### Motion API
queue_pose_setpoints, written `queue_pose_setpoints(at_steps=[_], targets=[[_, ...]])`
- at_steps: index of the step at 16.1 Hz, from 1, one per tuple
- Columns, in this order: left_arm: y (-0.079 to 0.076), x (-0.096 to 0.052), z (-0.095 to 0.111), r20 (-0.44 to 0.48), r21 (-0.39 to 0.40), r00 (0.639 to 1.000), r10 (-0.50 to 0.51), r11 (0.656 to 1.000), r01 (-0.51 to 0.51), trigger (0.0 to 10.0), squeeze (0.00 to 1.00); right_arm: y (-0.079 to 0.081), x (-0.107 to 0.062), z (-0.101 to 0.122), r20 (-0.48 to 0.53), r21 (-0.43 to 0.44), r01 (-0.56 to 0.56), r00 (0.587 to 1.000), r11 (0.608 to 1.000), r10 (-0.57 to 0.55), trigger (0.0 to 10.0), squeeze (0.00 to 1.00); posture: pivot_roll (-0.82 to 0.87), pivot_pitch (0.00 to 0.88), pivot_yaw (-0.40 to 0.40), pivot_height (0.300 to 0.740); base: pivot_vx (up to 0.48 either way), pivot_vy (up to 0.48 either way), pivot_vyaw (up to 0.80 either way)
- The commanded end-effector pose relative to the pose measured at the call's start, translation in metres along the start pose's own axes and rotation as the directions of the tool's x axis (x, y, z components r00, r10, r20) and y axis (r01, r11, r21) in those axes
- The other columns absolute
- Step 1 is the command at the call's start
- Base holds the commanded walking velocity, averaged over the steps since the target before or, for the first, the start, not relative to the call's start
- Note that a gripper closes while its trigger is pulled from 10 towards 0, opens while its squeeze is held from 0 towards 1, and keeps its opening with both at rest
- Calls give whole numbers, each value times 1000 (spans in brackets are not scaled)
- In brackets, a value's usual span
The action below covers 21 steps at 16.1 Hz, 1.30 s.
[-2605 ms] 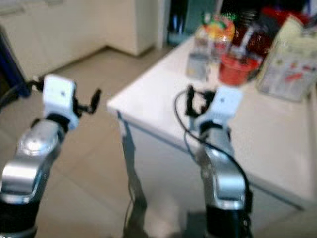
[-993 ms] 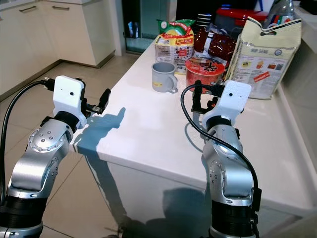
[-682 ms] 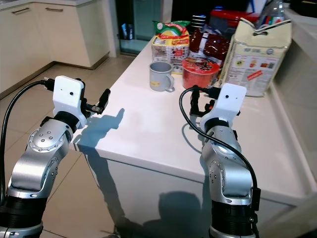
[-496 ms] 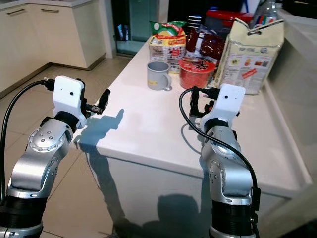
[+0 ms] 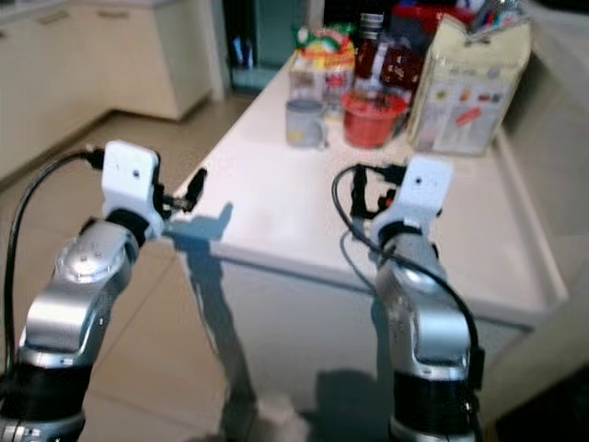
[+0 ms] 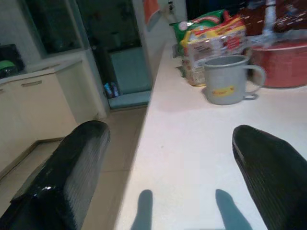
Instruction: Setting the table
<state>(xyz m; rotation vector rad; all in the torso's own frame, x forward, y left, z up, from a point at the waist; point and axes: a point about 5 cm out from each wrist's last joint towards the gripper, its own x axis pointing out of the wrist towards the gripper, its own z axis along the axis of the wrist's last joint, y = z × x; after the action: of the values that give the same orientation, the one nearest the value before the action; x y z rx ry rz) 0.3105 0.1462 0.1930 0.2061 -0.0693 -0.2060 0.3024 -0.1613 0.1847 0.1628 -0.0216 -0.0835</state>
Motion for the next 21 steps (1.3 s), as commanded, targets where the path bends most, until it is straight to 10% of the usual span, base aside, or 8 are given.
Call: queue_pose_setpoints(at_steps=[1, 21], targets=[[3, 2, 3, 1, 10, 1000, 9, 1000, -9, 10000, 0, 1, 0, 4, 10, 8, -10, 1000, 1000, 10, 10000, 0, -11, 0, 13, 740, 0, 0, 0], [0, -2, 2, 17, -13, 1000, 5, 1000, -5, 10000, 0, -7, -1, 13, 31, -11, 42, 999, 999, -42, 10000, 0, -31, 0, 12, 740, 239, 0, 103]])
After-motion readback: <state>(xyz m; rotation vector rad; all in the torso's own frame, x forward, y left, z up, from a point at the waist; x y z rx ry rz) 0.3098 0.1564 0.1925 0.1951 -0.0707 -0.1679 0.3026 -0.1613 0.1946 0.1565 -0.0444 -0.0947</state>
